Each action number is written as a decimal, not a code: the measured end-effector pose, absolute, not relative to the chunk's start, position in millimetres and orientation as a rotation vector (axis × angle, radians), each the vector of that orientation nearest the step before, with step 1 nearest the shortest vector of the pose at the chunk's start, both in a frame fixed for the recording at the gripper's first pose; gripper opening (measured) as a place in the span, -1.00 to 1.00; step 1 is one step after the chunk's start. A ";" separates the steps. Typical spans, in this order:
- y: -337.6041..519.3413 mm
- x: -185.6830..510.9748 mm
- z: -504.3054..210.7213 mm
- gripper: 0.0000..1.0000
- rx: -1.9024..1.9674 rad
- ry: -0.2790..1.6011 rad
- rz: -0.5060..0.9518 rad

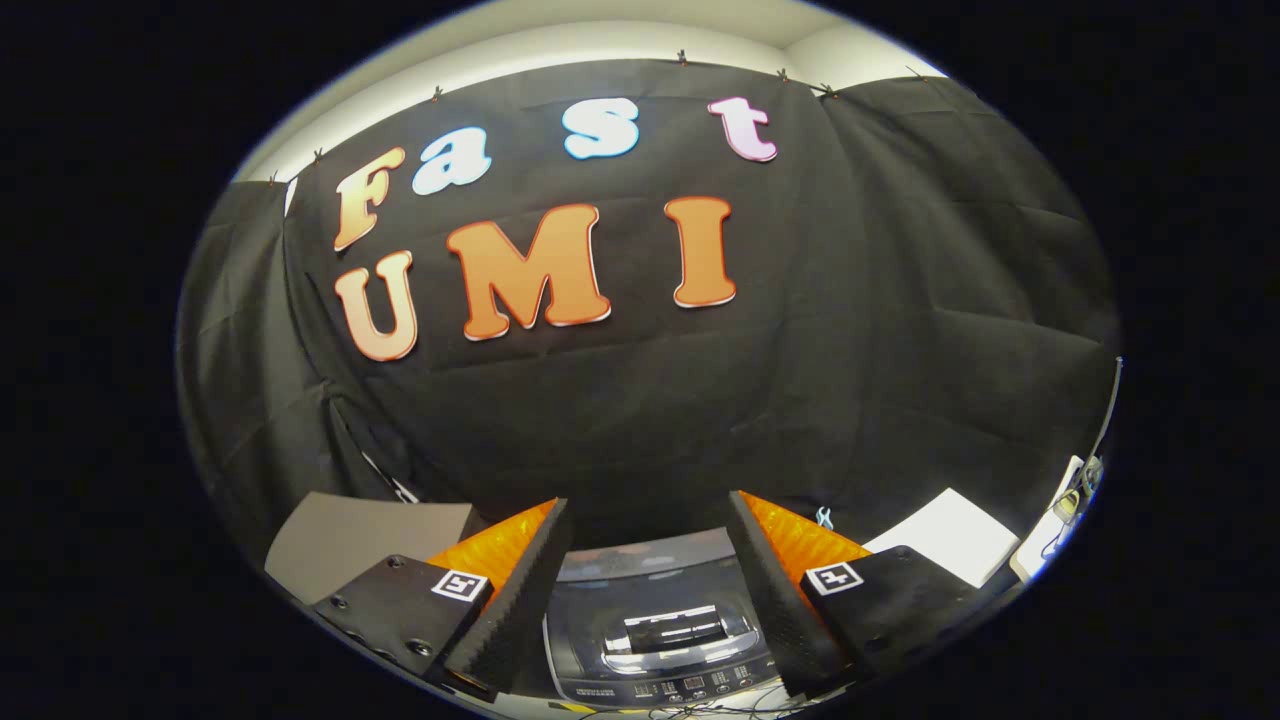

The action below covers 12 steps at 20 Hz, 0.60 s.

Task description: Put the clothes into the washing machine and then close the washing machine lid.

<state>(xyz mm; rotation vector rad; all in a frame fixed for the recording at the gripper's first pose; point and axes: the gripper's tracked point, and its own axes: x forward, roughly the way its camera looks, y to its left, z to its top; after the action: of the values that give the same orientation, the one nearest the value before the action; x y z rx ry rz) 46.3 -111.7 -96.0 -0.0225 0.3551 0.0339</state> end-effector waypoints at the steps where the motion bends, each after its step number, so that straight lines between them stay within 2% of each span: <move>1: -110.8 47.9 -83.3 0.99 -0.018 0.338 0.031; 8: -112.3 43.8 -0.5 0.99 -0.016 0.217 0.002; 12: -117.6 35.9 10.9 0.99 -0.027 0.196 -0.004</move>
<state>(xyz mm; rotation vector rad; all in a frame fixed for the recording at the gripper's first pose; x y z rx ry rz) 35.9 -117.6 10.9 -0.0269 0.1962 -0.0043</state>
